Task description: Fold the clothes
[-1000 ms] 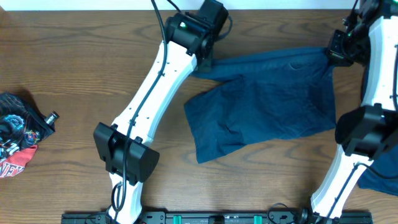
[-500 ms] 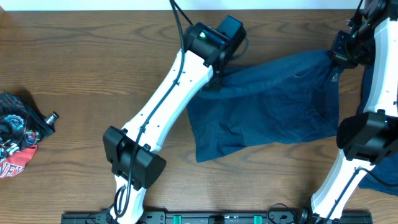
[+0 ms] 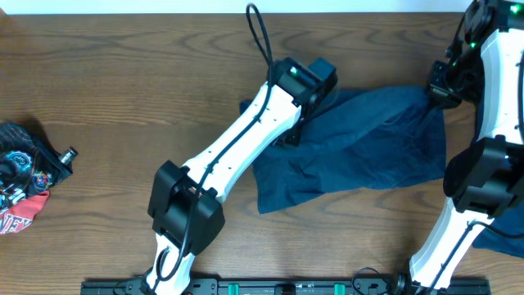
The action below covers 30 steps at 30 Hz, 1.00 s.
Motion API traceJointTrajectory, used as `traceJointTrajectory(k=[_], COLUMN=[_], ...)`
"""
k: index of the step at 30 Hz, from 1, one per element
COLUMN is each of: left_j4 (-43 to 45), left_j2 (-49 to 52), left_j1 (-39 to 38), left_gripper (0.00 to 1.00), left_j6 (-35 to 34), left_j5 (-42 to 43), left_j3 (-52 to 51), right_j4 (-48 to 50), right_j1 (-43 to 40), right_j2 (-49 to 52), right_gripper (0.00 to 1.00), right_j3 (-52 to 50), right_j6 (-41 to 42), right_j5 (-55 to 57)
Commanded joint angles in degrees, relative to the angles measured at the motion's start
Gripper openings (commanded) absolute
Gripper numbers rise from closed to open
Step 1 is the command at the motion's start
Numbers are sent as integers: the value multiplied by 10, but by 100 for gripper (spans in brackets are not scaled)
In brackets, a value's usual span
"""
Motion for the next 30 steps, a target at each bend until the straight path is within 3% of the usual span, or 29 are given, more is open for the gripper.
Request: traceJointTrajectory(k=[1, 11, 21, 30], left_j4=[16, 58, 93, 143], left_j2=[-10, -10, -10, -10], left_j1=[-1, -26, -35, -35], left_gripper=[6, 6, 6, 6], left_j6=[-26, -30, -30, -33], left_j5=[-1, 14, 26, 44], left_j3=[-53, -120, -174, -245], right_j4=[-3, 8, 112, 142], right_j1=[-2, -2, -2, -3], right_j2=[-52, -129, -134, -134], right_gripper=[1, 1, 1, 1], right_j3=[-34, -194, -389, -449], right_j6=[-8, -8, 10, 9], right_j5=[-3, 6, 8, 16])
